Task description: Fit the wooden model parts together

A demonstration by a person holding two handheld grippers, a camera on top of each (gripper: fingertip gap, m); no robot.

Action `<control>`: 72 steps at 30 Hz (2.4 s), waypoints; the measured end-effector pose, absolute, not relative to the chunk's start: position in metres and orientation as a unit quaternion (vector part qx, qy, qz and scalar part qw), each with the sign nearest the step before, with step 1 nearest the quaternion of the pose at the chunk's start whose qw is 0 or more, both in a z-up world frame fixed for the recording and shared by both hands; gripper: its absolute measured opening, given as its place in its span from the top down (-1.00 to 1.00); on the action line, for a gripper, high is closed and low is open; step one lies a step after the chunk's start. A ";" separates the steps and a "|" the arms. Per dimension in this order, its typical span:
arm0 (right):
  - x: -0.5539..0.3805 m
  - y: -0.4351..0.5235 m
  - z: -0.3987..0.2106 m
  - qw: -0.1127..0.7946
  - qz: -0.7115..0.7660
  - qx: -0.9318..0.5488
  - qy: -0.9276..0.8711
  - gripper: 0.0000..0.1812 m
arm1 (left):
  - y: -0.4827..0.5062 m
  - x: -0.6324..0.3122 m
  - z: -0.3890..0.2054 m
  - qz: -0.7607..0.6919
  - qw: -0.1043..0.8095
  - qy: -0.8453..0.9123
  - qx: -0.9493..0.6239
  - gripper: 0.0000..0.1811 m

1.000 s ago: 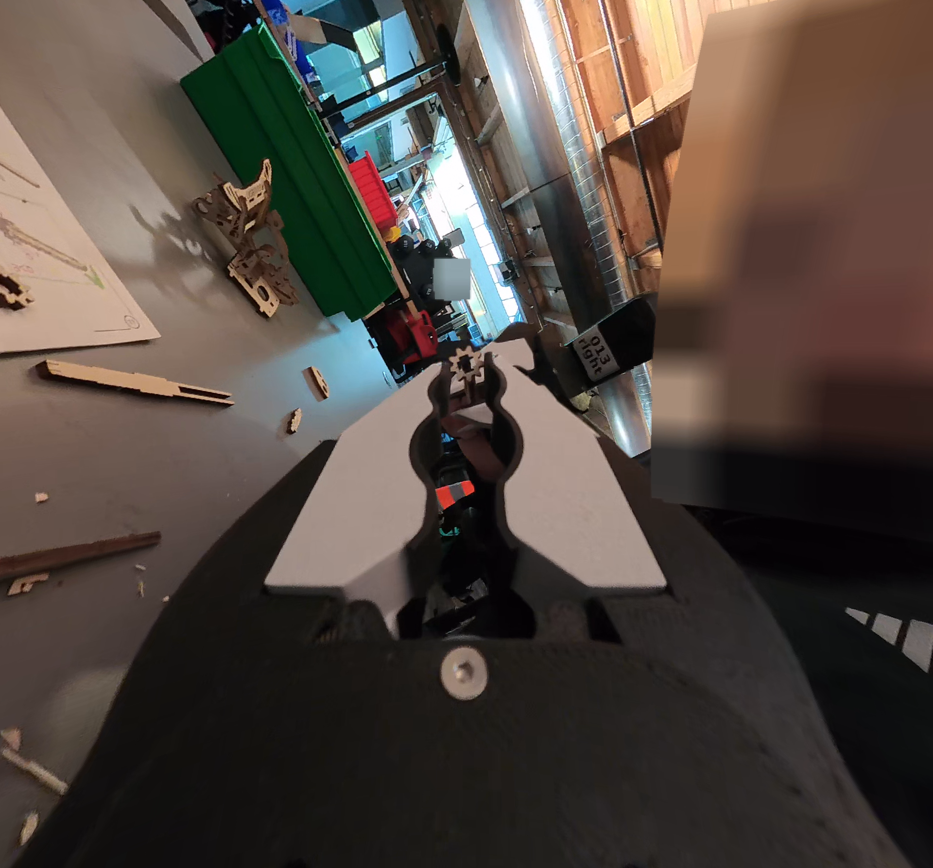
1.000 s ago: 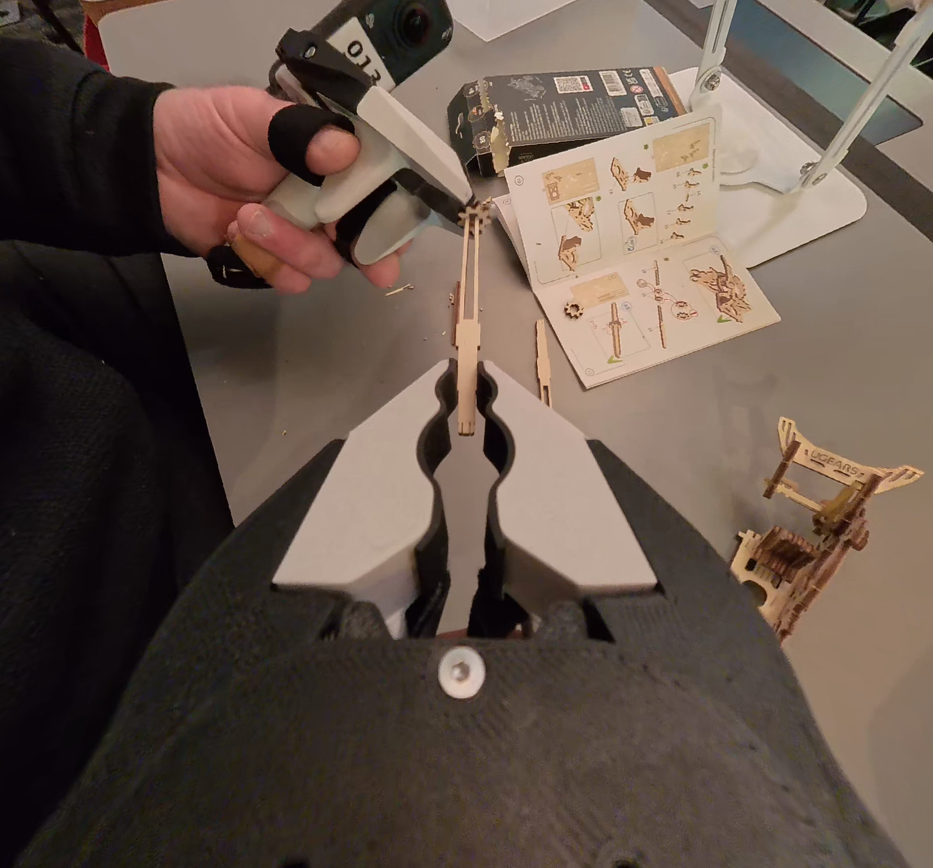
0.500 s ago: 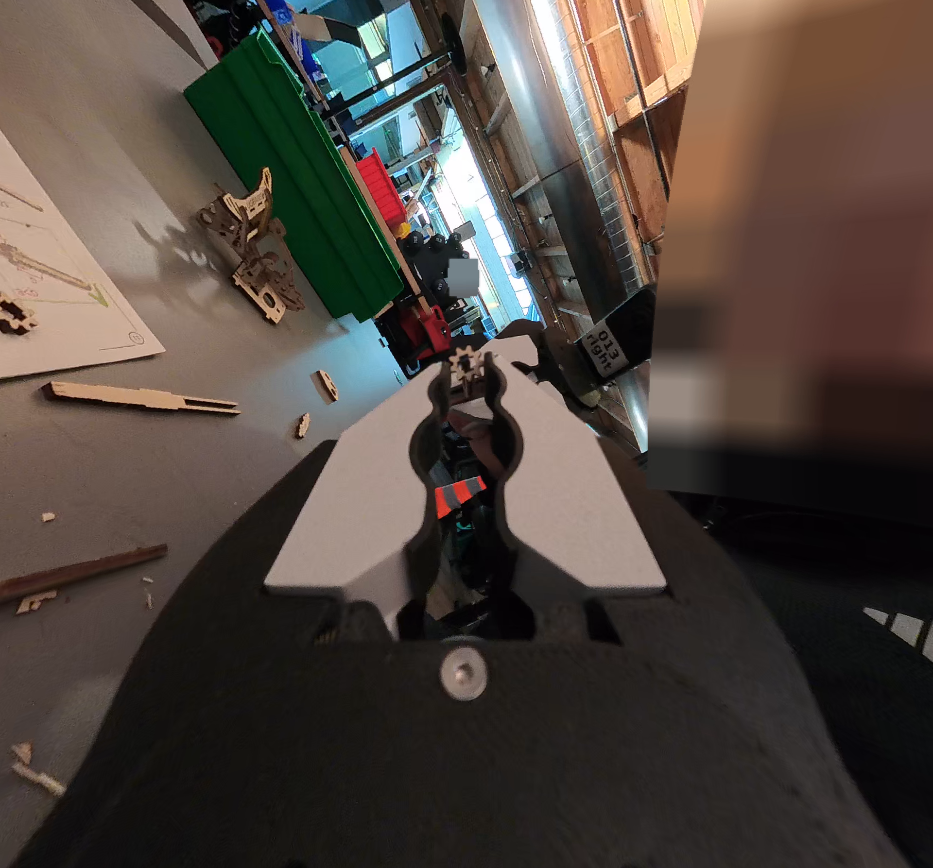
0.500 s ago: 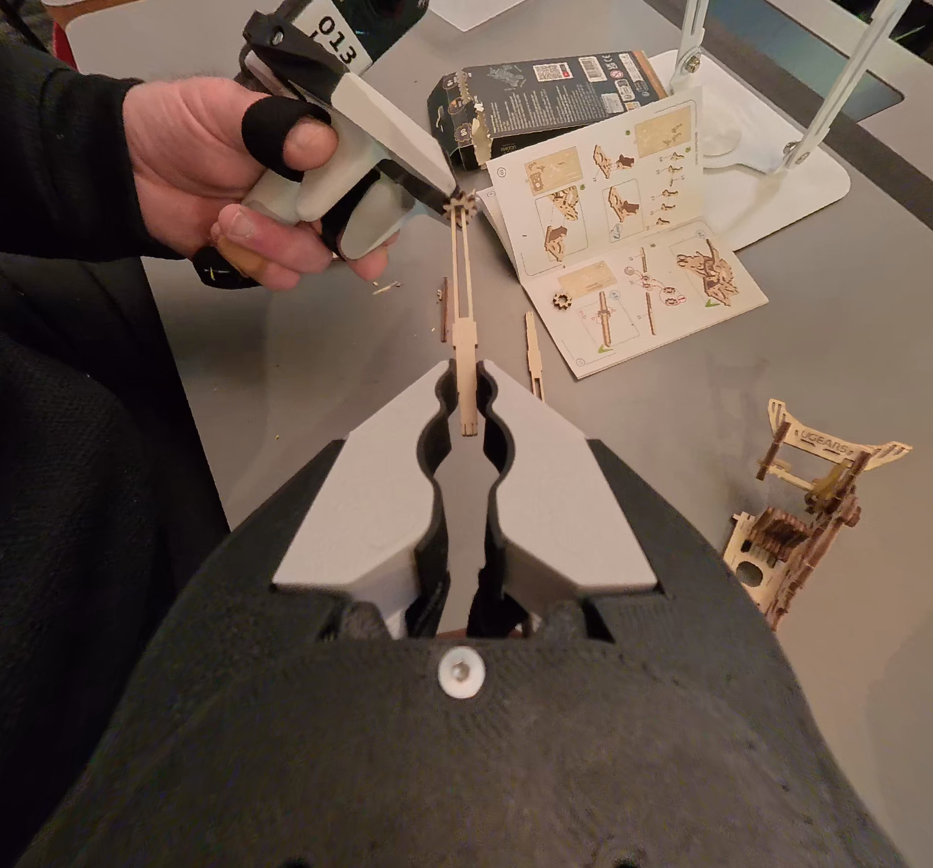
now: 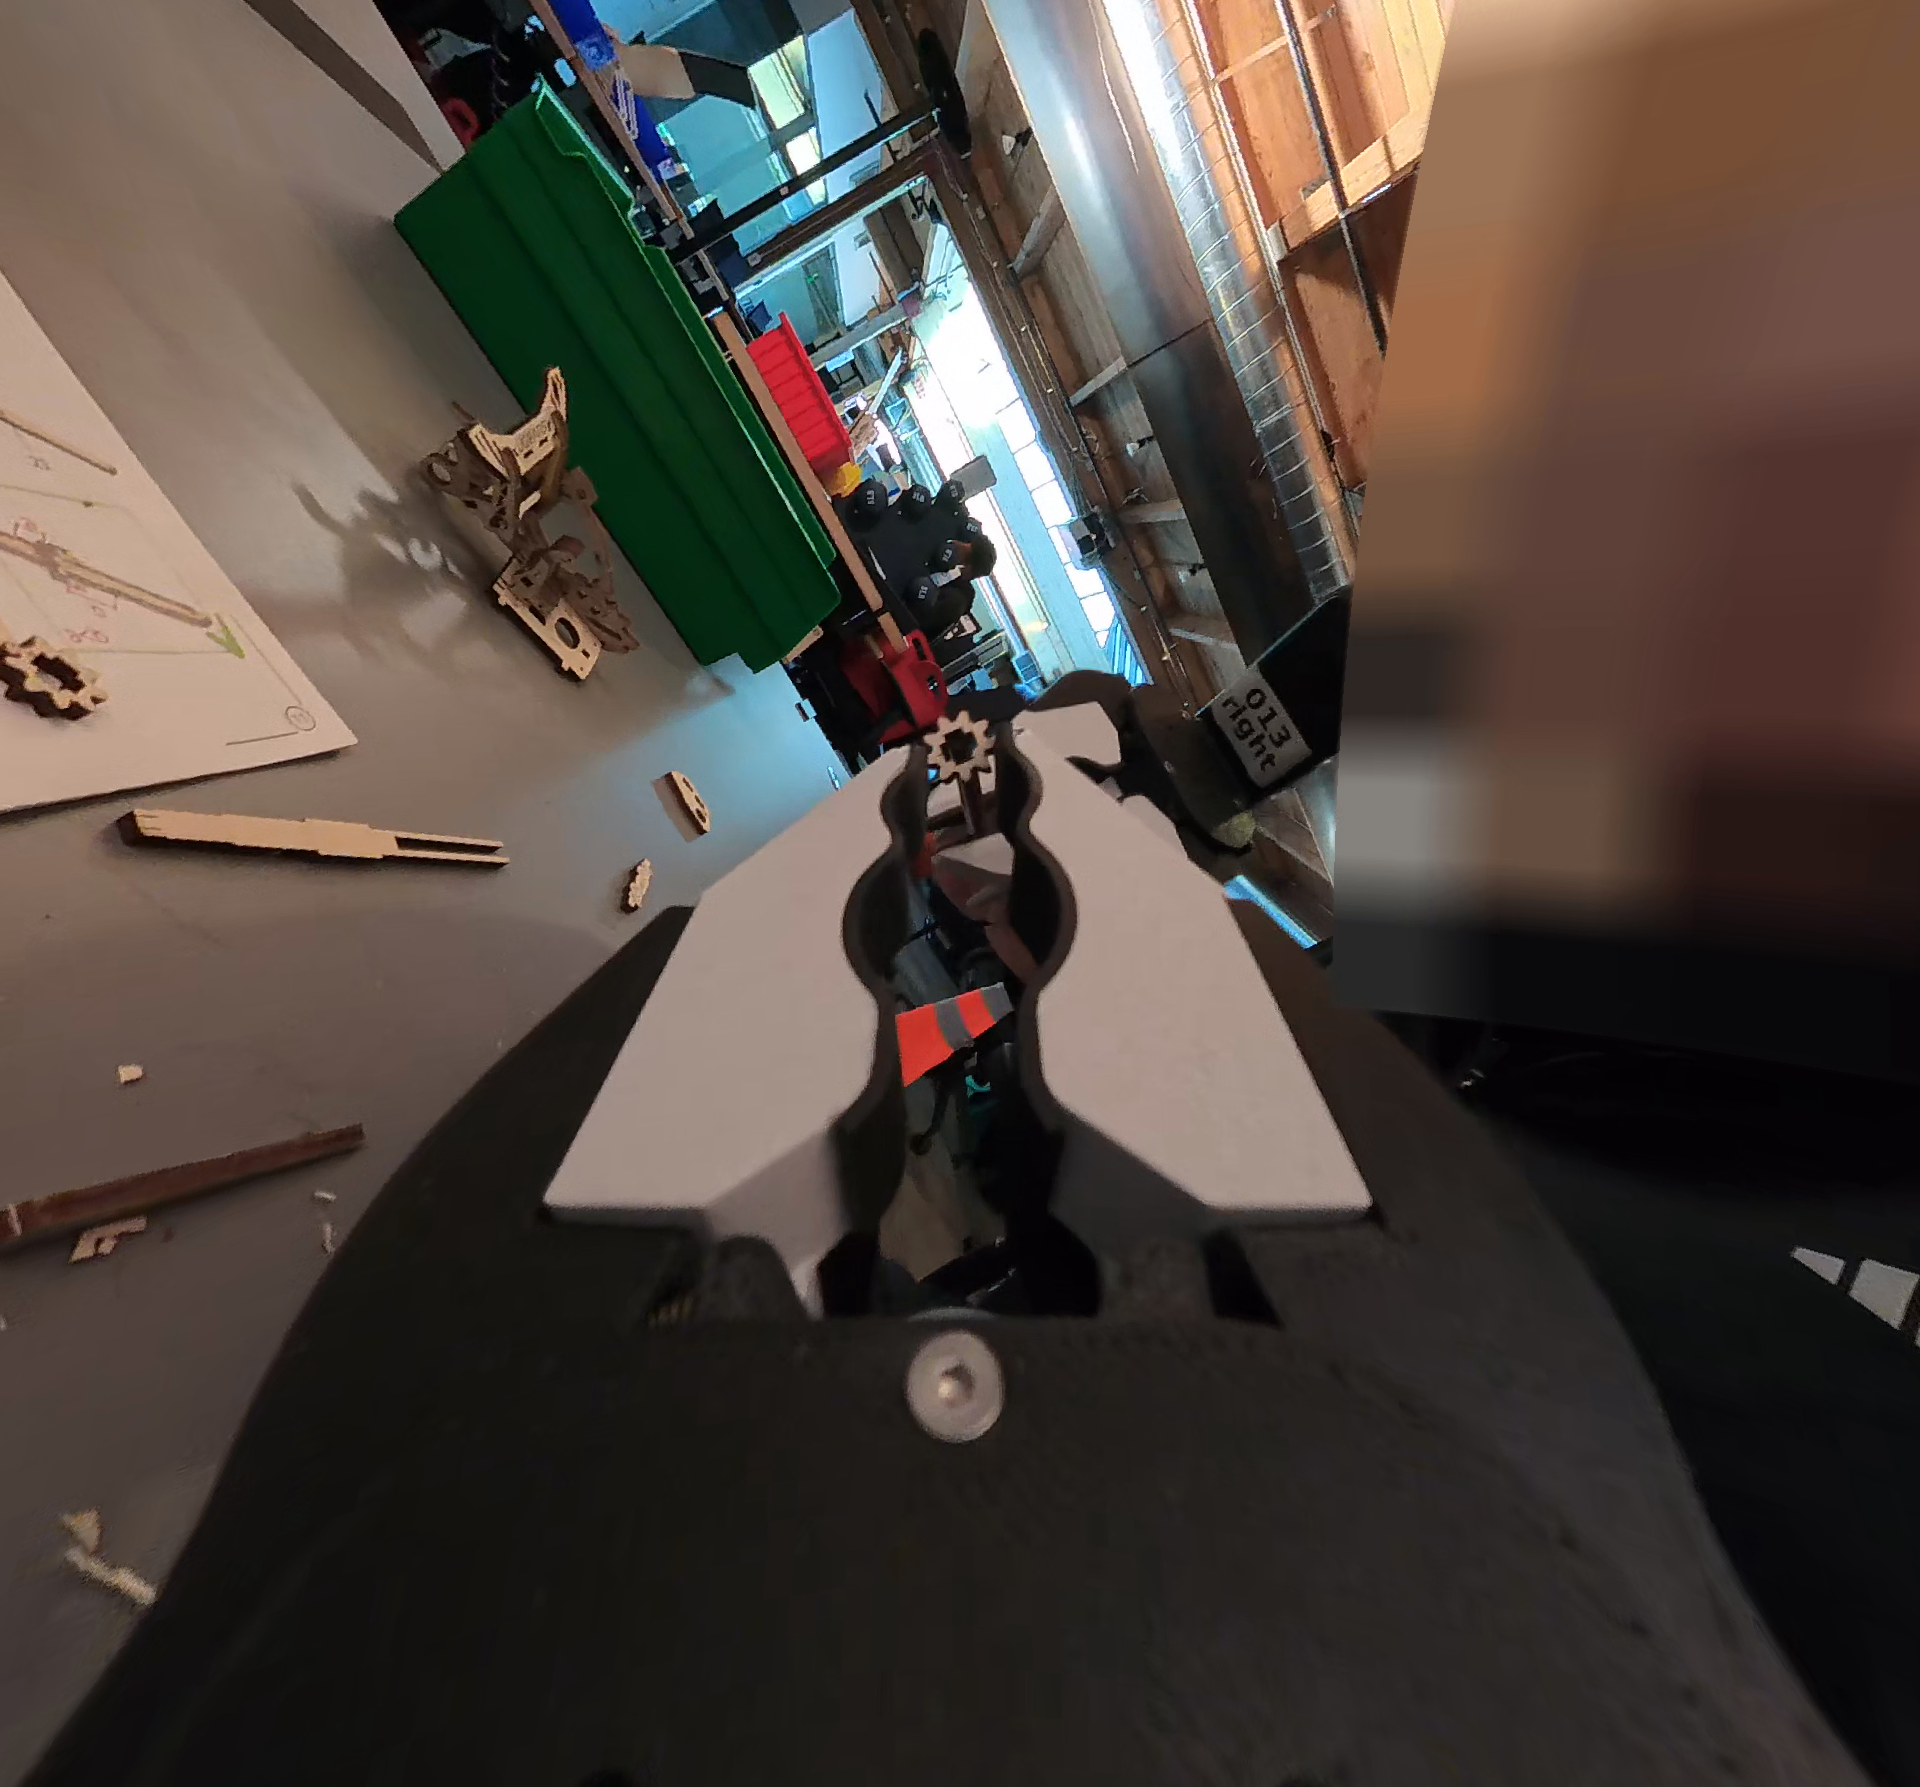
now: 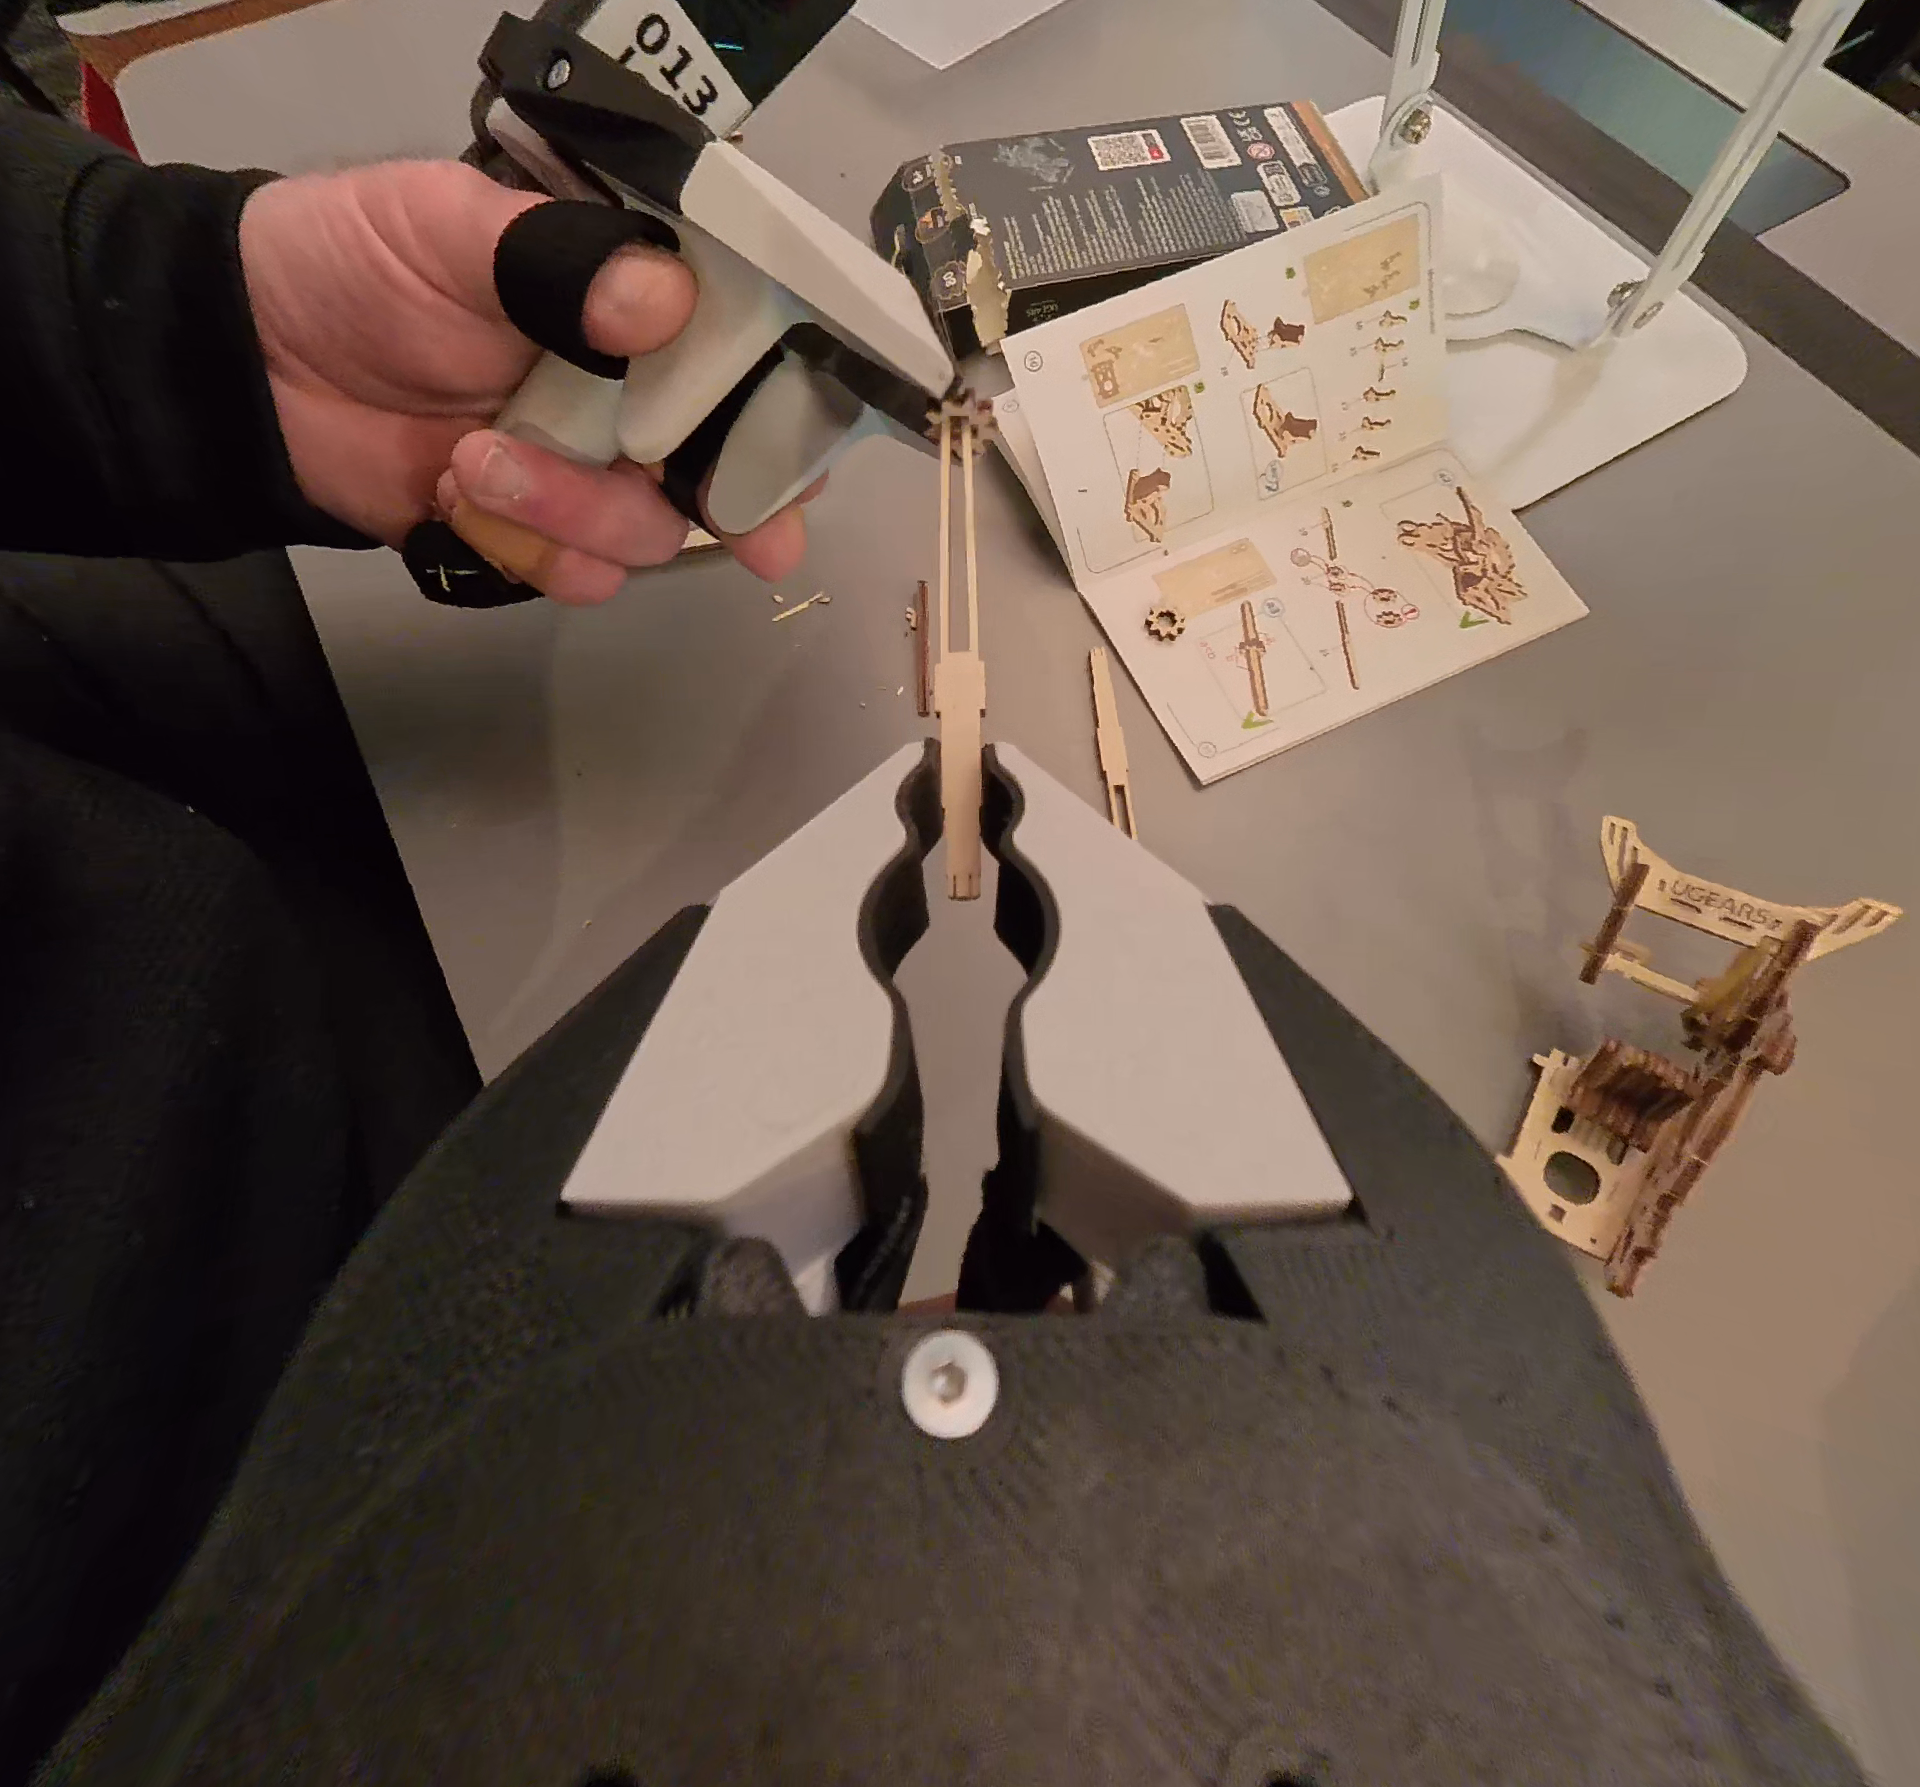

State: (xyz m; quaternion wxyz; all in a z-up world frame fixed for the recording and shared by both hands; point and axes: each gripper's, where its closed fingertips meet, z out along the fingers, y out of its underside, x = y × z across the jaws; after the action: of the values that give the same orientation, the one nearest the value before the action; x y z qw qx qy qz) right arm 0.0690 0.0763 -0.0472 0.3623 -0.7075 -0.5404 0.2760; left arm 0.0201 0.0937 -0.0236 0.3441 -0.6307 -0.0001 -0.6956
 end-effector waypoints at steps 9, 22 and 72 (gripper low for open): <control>0.071 0.080 -0.045 0.356 0.307 -0.720 -0.511 0.95 | 0.096 0.022 -0.022 -0.717 0.344 -0.026 -0.606 0.88; 0.070 0.082 -0.049 0.378 0.225 -0.727 -0.527 0.96 | 0.101 0.021 -0.021 -0.650 0.391 -0.020 -0.651 0.89; 0.068 0.076 -0.040 0.403 0.216 -0.687 -0.565 0.96 | 0.086 0.028 -0.015 -0.661 0.356 0.054 -0.658 0.88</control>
State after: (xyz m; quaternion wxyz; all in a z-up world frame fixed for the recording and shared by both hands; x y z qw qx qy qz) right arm 0.0678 0.0758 -0.0395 0.4026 -0.6867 -0.5654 0.2161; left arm 0.0284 0.0863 -0.0151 0.3562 -0.6579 0.0541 -0.6613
